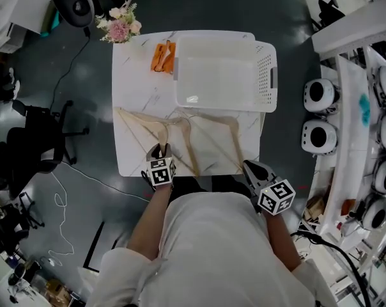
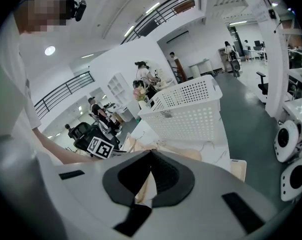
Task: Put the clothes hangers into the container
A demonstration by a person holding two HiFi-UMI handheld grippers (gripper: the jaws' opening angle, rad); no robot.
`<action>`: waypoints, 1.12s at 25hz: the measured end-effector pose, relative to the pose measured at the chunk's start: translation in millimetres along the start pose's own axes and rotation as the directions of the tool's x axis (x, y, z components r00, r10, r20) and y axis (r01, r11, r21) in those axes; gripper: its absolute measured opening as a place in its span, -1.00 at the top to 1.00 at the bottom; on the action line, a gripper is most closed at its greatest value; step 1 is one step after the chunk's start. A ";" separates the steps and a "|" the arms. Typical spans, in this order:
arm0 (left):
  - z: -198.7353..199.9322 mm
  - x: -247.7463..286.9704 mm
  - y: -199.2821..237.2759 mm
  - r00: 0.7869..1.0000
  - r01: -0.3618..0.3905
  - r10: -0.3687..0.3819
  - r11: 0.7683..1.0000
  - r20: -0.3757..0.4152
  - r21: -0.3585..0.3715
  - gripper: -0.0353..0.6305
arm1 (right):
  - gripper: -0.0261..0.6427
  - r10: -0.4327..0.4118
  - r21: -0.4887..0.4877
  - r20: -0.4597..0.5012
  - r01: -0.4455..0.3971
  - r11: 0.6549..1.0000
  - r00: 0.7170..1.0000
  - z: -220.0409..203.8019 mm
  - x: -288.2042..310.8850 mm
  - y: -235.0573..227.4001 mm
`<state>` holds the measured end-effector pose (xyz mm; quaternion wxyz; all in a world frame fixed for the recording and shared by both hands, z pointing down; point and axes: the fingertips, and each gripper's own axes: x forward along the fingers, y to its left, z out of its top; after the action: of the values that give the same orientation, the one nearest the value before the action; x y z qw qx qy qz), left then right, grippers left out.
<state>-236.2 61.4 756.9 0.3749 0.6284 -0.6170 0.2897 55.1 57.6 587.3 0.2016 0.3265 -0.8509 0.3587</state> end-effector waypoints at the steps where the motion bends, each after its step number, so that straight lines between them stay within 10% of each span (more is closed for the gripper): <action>1: 4.0 -6.4 1.4 1.000 0.006 -0.006 1.000 0.011 -0.004 0.54 | 0.92 0.006 -0.005 0.007 -0.006 1.000 1.000 2.9 1.9 1.3; 16: 83.3 -100.2 -0.3 0.973 0.133 -0.137 0.991 0.186 0.031 0.55 | 0.92 0.023 -0.019 0.086 -0.021 1.000 0.996 22.8 12.9 6.3; 28: 166.8 -158.4 -43.2 0.917 0.228 -0.291 0.944 0.274 0.239 0.55 | 0.91 -0.006 -0.004 0.135 0.007 1.000 0.991 24.2 8.4 4.3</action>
<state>-221.0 9.7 529.1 0.2442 0.7769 -0.5455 0.1979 43.6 38.5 574.1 0.1457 0.3523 -0.8624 0.3332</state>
